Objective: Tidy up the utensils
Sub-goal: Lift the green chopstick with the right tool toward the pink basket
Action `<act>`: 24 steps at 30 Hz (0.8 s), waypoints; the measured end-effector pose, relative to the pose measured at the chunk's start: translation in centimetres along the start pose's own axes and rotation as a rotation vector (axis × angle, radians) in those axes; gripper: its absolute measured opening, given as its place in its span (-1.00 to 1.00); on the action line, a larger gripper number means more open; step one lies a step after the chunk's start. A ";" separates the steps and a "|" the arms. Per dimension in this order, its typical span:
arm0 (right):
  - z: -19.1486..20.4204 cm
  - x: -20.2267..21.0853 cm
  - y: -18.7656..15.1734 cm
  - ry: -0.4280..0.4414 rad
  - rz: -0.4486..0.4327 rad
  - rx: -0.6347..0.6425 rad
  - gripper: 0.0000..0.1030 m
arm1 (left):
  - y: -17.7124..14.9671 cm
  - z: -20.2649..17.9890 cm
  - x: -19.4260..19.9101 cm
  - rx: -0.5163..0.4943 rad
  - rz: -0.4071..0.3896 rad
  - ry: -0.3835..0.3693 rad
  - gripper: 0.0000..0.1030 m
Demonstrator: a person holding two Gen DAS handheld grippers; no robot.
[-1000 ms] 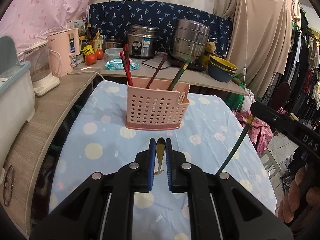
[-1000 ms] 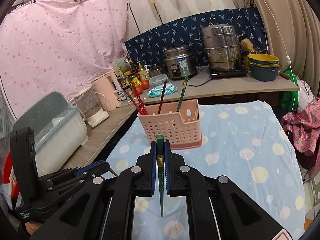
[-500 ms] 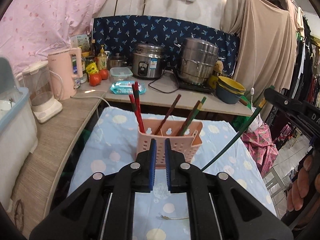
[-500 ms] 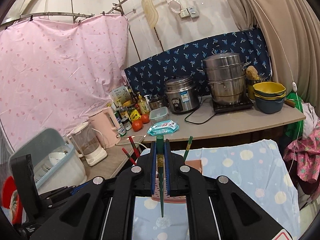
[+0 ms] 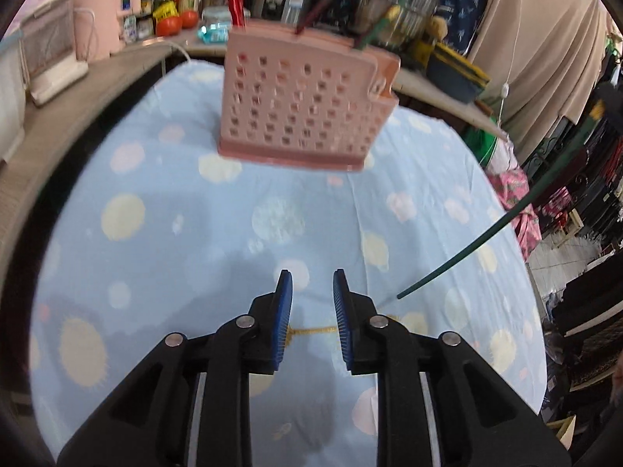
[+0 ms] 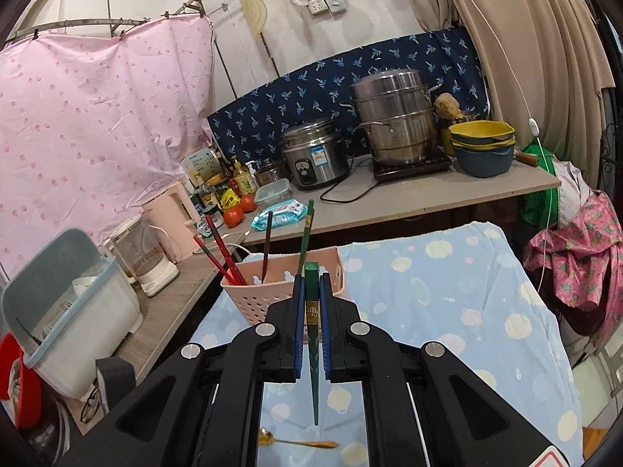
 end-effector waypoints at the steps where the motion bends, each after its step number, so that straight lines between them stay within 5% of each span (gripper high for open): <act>1: -0.4 0.1 -0.3 -0.005 0.006 -0.006 -0.87 | -0.6 -0.1 -0.8 0.006 0.022 -0.001 -0.59; 10: -2.3 0.4 -1.6 -0.020 0.027 -0.040 -0.87 | -3.3 2.0 -3.5 0.020 0.097 0.044 -0.60; 24: -1.8 -0.5 -2.4 -0.009 0.046 -0.042 -0.87 | -0.7 4.2 -4.3 -0.011 0.054 0.107 -0.59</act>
Point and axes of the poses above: each gripper's, at about its wrist camera, not at the fingertips, and x roughly against the way its jaws point, z to its left, y to its top, the point moved 3 cm from there along -x, roughly the way its jaws point, and after that the axes turned 5 degrees about z, right-handed, at the moved point
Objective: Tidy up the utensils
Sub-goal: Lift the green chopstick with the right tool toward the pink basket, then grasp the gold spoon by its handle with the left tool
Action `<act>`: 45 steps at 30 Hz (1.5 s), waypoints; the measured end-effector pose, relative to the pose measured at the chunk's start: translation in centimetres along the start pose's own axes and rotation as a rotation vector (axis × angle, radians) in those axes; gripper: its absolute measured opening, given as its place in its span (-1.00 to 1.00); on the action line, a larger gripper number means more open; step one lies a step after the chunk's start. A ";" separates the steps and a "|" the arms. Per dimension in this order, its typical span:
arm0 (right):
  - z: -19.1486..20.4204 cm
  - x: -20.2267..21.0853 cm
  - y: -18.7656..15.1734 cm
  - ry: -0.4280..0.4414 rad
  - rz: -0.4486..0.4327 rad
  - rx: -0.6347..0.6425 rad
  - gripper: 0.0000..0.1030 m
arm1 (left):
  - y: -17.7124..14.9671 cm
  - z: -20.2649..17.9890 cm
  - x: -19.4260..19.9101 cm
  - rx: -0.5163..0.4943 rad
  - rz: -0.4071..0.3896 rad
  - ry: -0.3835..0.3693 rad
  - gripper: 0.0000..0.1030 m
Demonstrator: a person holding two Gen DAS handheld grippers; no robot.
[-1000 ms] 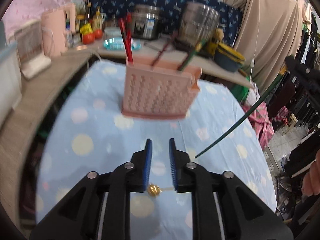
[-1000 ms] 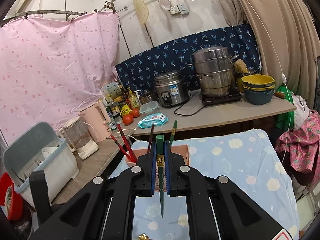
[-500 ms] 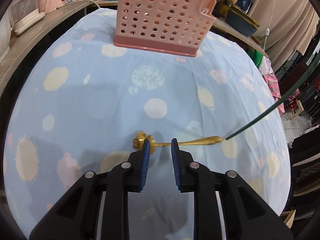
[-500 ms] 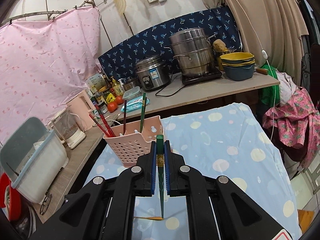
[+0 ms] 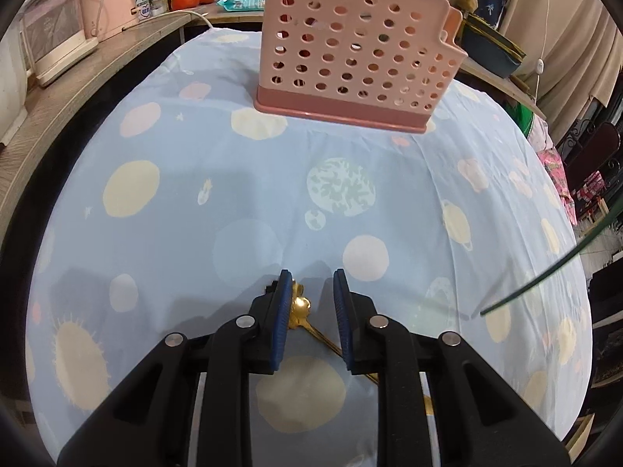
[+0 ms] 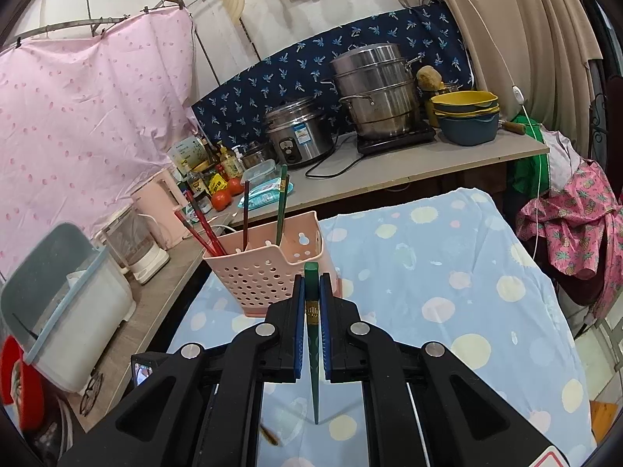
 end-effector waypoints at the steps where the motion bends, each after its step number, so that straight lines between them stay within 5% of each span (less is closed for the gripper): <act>1: 0.1 -0.1 0.1 0.000 -0.003 0.002 -0.87 | -0.2 0.0 0.0 -0.001 0.001 0.003 -0.59; 4: 0.5 -0.2 0.4 0.010 -0.005 0.009 -0.87 | -0.6 0.2 0.6 0.015 -0.002 -0.004 -0.57; 9: 1.4 -0.3 0.1 0.026 -0.002 0.021 -0.87 | -1.4 -0.1 2.8 0.044 -0.033 -0.018 0.00; 18: 1.7 0.0 -0.6 0.033 0.005 0.015 -0.87 | -4.8 -3.1 2.0 0.017 0.022 -0.012 0.05; 22: 1.9 0.5 -1.1 0.038 0.005 0.017 -0.87 | -6.0 -3.8 1.7 -0.038 0.014 0.040 -0.02; 26: 1.9 0.9 -1.3 0.043 0.006 0.016 -0.87 | -6.9 -3.0 2.2 -0.052 0.008 0.045 -0.36; 31: 2.0 1.3 -2.1 0.048 0.017 0.013 -0.87 | -7.8 -1.8 2.9 -0.034 0.007 0.024 -0.45; 36: 2.1 1.3 -2.8 0.053 0.032 0.010 -0.87 | -7.9 -1.6 3.0 -0.023 0.007 -0.009 -0.80; 45: 2.9 1.6 -3.3 0.056 0.042 0.030 -0.87 | -7.0 -1.7 5.3 -0.011 -0.032 -0.055 -0.81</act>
Point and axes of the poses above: each gripper's, at about its wrist camera, not at the fingertips, and x roughly against the way its jaws point, z to its left, y to its top, the point moved 3 cm from there along -x, roughly the way its jaws point, and after that the axes turned 5 degrees about z, right-handed, at the moved point
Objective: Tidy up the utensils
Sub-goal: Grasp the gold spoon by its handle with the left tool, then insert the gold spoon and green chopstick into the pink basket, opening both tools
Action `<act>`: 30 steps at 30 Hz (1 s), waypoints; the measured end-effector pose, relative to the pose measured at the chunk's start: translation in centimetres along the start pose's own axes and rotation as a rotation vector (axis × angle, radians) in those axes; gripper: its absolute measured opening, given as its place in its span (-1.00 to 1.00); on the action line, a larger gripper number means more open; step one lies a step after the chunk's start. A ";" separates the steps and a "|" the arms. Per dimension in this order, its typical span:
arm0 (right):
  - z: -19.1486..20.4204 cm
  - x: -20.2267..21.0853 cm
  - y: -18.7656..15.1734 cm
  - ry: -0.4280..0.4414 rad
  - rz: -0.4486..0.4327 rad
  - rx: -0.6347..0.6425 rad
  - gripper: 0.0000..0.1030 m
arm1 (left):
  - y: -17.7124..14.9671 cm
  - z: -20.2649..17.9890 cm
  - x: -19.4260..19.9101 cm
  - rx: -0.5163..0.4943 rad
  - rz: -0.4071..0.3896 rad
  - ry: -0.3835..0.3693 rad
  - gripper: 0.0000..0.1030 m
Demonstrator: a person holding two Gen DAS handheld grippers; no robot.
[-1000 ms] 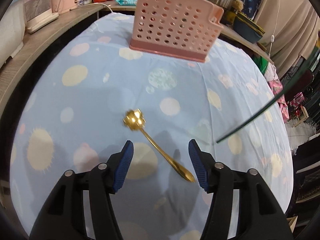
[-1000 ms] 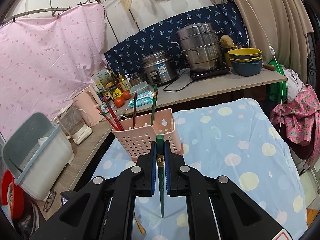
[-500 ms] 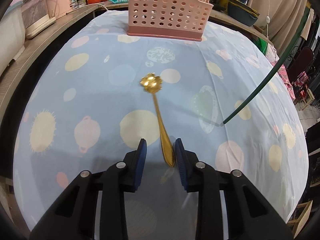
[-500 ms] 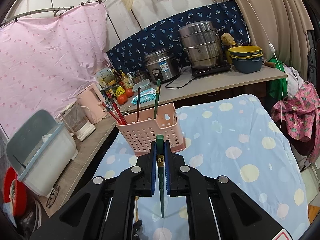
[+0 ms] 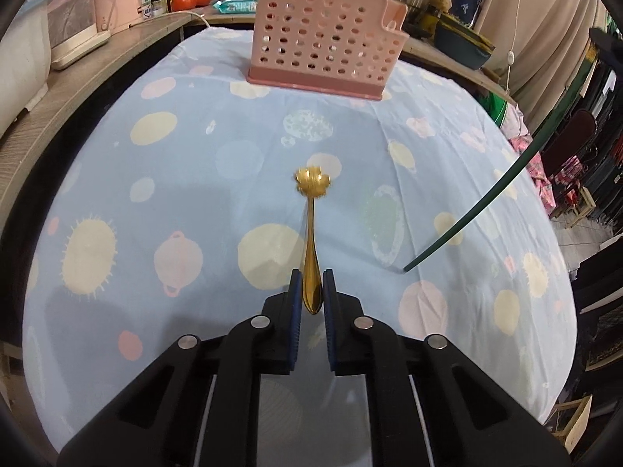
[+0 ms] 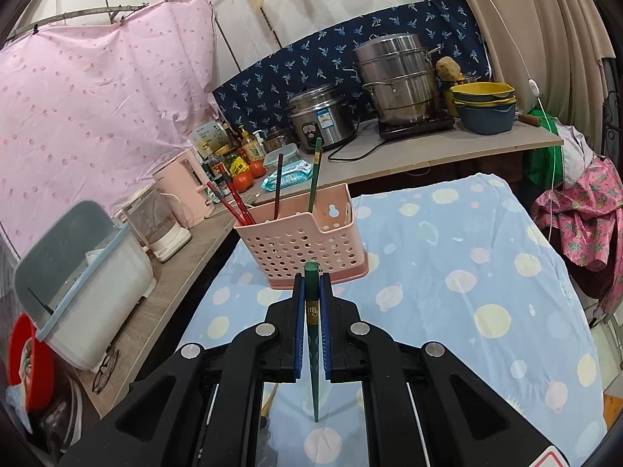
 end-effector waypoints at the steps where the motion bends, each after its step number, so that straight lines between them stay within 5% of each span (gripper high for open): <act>1: 0.1 0.1 0.1 0.001 -0.002 0.002 -0.87 | 0.3 0.0 0.5 0.002 -0.012 -0.002 -0.81; 6: 0.6 0.3 0.6 0.010 -0.014 0.012 -0.86 | 2.3 0.0 3.3 0.014 -0.080 -0.019 -0.98; 18: 2.0 0.1 1.9 0.031 -0.030 0.045 -0.87 | 7.7 -0.5 7.0 -0.041 -0.171 -0.008 -0.98; 30: 4.0 -0.4 10.3 0.013 -0.210 0.127 -0.86 | 17.5 -0.8 12.5 -0.143 -0.323 0.054 -0.98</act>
Point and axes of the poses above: each gripper's, at about its wrist camera, not at the fingertips, and x roughly against the way its jaws point, z to its left, y to its top, the point moved 3 cm from there along -x, roughly the way its jaws point, and after that the axes turned 5 degrees about z, right-handed, at the moved point
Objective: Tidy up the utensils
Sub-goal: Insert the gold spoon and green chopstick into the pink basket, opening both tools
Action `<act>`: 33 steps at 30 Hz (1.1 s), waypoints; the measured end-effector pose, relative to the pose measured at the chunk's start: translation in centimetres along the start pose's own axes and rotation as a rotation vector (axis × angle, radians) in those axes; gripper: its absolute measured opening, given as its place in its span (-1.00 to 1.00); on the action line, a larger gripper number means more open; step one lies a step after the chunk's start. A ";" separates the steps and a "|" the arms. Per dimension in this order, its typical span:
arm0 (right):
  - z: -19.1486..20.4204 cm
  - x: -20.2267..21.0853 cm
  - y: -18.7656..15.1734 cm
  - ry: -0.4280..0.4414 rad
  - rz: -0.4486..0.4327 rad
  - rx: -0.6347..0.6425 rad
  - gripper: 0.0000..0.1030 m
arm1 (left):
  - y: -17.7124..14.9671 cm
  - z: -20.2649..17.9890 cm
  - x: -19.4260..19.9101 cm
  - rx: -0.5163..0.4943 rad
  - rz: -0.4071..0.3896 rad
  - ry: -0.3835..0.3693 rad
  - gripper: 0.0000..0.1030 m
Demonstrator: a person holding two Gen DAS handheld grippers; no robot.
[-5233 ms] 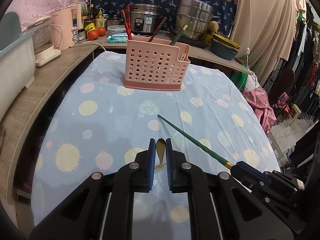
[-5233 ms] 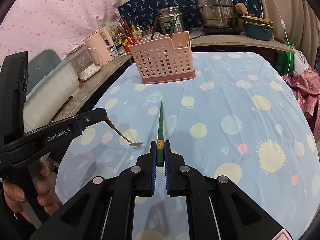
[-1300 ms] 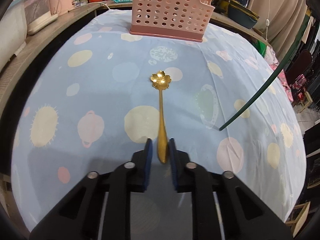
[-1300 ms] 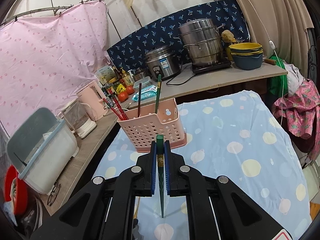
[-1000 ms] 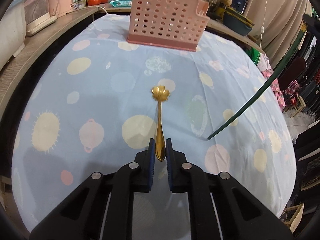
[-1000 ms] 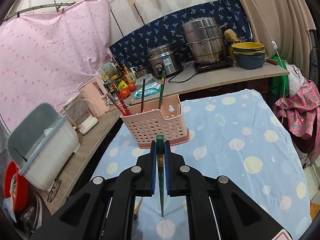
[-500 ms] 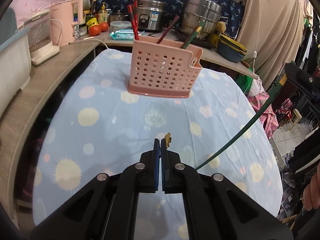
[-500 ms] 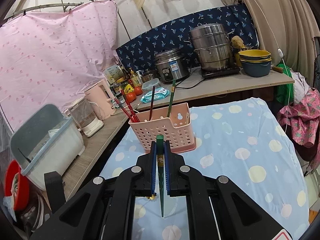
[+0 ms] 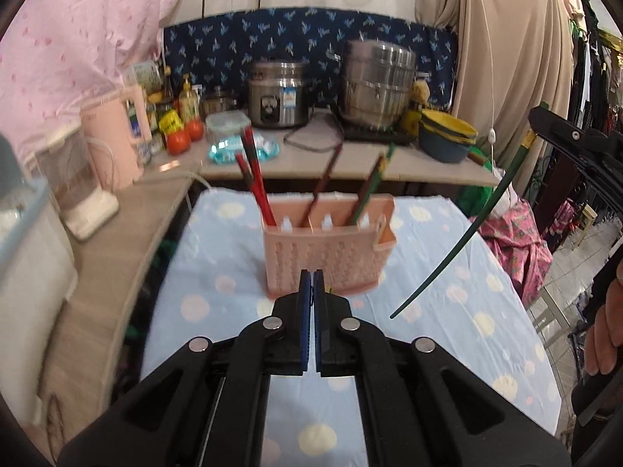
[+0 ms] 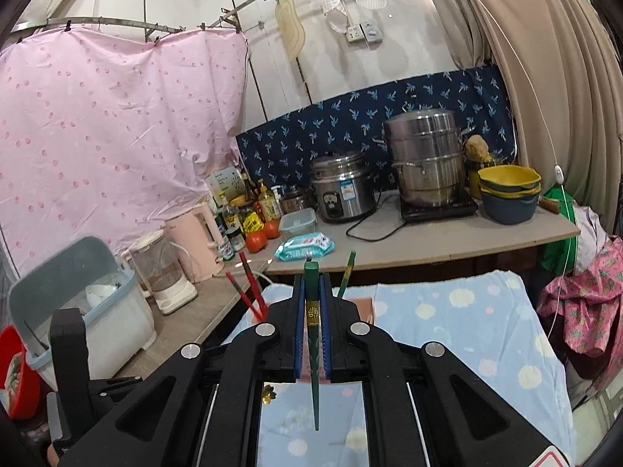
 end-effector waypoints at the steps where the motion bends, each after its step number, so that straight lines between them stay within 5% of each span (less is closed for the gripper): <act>1: 0.0 -0.3 1.0 0.005 -0.016 -0.005 -0.87 | 1.2 0.2 0.2 -0.003 -0.020 0.009 -0.98; 13: 1.2 -7.4 9.3 -0.016 -0.126 0.012 -0.87 | 9.3 1.2 -4.9 -0.033 -0.051 0.069 -0.98; 28: 0.2 -14.3 3.5 -0.042 0.078 0.020 -0.86 | 6.6 2.6 -10.0 0.057 0.053 0.050 -0.95; 30: 0.0 -14.4 3.1 -0.043 0.087 0.011 -0.82 | 6.4 2.8 -9.9 0.070 0.057 0.056 -0.65; 32: -0.2 -14.2 3.0 -0.054 0.085 0.007 -0.57 | 6.1 3.0 -9.4 0.086 0.045 0.071 -0.26; 33: -0.2 -13.9 3.0 -0.052 0.083 0.003 -0.50 | 6.1 3.0 -9.2 0.089 0.038 0.075 -0.22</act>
Point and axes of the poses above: each gripper's, at about its wrist camera, not at the fingertips, and x roughly against the way its jaws point, z to its left, y to its top, the point moved 3 cm from there along -x, roughly the way its jaws point, and after that the axes turned 5 degrees about z, right-handed, at the moved point
